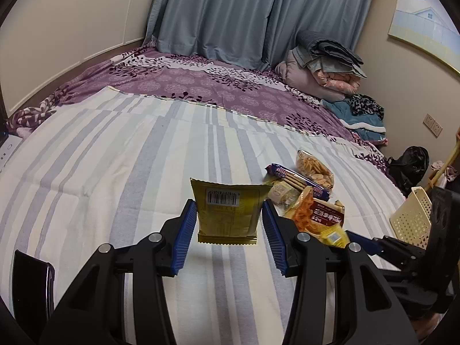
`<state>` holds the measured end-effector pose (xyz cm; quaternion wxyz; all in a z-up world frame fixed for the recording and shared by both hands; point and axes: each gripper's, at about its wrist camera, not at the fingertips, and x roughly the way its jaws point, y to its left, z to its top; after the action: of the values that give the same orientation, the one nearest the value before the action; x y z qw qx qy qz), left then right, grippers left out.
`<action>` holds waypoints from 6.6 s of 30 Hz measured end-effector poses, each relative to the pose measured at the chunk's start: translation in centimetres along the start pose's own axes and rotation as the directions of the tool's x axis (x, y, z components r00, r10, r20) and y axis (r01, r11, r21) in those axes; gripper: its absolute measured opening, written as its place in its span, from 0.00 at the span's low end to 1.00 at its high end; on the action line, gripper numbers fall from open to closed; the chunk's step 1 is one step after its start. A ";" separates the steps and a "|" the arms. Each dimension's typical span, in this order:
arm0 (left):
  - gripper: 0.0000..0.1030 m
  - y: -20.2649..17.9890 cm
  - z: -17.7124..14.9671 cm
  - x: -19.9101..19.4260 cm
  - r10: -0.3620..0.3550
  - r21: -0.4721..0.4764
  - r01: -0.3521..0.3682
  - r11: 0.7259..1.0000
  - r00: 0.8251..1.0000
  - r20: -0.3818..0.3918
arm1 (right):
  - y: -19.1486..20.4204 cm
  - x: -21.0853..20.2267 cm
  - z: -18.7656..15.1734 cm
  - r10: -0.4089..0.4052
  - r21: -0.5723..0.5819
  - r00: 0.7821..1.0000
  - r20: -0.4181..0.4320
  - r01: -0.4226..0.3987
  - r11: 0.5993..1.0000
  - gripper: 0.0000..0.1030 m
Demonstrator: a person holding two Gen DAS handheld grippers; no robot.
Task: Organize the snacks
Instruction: 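Carry the yellow packet into the basket with the right gripper while the left gripper carries its packet, then lower the yellow packet into the basket and open the left gripper, then move both tools back toward the remaining snack pile, then grasp the tan red-label biscuit bag with the left gripper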
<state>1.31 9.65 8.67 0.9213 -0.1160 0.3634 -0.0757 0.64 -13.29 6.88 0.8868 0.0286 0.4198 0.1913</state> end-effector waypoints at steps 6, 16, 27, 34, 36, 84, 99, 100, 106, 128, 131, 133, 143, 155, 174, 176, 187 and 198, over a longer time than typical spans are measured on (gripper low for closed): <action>0.47 -2.0 0.4 -0.8 -0.011 0.036 0.011 0.999 1.000 0.013 | -2.4 -3.7 0.2 -0.017 0.051 0.997 0.078 0.014 0.999 0.45; 0.47 -6.4 0.8 -2.3 -0.053 0.115 0.049 0.992 0.998 0.033 | -7.6 -9.9 -0.9 -0.095 0.158 0.977 0.190 0.065 0.985 0.45; 0.47 -12.8 0.8 -3.3 -0.114 0.227 0.104 0.968 0.993 0.030 | -13.9 -16.7 -4.0 -0.227 0.301 0.934 0.277 0.140 0.943 0.45; 0.47 -16.9 0.5 -3.5 -0.162 0.281 0.152 0.947 0.987 0.012 | -18.0 -20.8 -6.6 -0.335 0.395 0.889 0.311 0.200 0.897 0.45; 0.47 -18.0 0.4 -3.4 -0.183 0.289 0.175 0.941 0.983 0.000 | -19.1 -21.8 -7.3 -0.362 0.420 0.878 0.313 0.214 0.882 0.45; 0.62 -46.1 -4.8 1.1 -0.435 0.574 0.502 0.647 0.861 -0.263 | -26.3 -27.8 -16.7 -0.599 0.593 0.742 0.301 0.346 0.727 0.81; 0.91 -43.6 -4.2 3.2 -0.404 0.508 0.483 0.713 0.875 -0.266 | -25.4 -27.3 -15.8 -0.591 0.578 0.747 0.304 0.349 0.738 0.81; 0.91 -43.3 -4.0 3.2 -0.402 0.506 0.478 0.718 0.878 -0.260 | -25.2 -27.2 -15.6 -0.589 0.572 0.748 0.306 0.350 0.742 0.81; 0.93 -42.0 -3.5 3.0 -0.395 0.493 0.462 0.737 0.887 -0.241 | -24.4 -27.0 -14.9 -0.578 0.553 0.753 0.315 0.350 0.756 0.81; 0.96 -35.1 -1.4 2.7 -0.338 0.398 0.388 0.832 0.922 -0.190 | -20.1 -25.4 -12.3 -0.518 0.451 0.783 0.344 0.346 0.823 0.85; 0.96 -33.8 -1.2 2.7 -0.325 0.382 0.371 0.846 0.928 -0.180 | -19.5 -25.1 -12.0 -0.505 0.435 0.790 0.348 0.342 0.833 0.85; 0.96 -32.8 -1.0 2.8 -0.316 0.370 0.359 0.857 0.933 -0.174 | -19.1 -24.8 -11.7 -0.497 0.424 0.795 0.349 0.339 0.840 0.85; 0.96 -28.5 -0.2 3.2 -0.263 0.318 0.300 0.899 0.952 -0.156 | -17.4 -23.8 -11.0 -0.460 0.390 0.819 0.344 0.321 0.863 0.92; 0.96 -22.0 0.7 4.3 -0.198 0.218 0.226 0.949 0.969 -0.145 | -15.7 -22.2 -10.6 -0.406 0.358 0.852 0.330 0.286 0.889 0.92; 0.96 -15.2 -1.1 10.5 -0.128 0.160 0.166 0.973 0.967 -0.220 | -14.2 -19.2 -9.4 -0.362 0.310 0.889 0.280 0.273 0.911 0.92; 0.96 -15.2 -1.4 11.2 -0.117 0.175 0.160 0.971 0.965 -0.235 | -14.2 -18.9 -9.5 -0.360 0.311 0.892 0.272 0.272 0.911 0.92; 0.96 -14.8 -1.6 13.0 -0.071 0.230 0.129 0.965 0.967 -0.244 | -14.0 -17.3 -9.1 -0.349 0.293 0.905 0.243 0.275 0.916 0.92; 0.96 -14.4 -2.2 14.4 -0.033 0.273 0.107 0.956 0.964 -0.264 | -13.3 -15.8 -8.7 -0.328 0.270 0.919 0.219 0.266 0.925 0.92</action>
<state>9.48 -7.79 1.62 0.8703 0.0157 0.4603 -0.1745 -10.79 -32.26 10.06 0.9432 0.0933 0.3187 -0.0028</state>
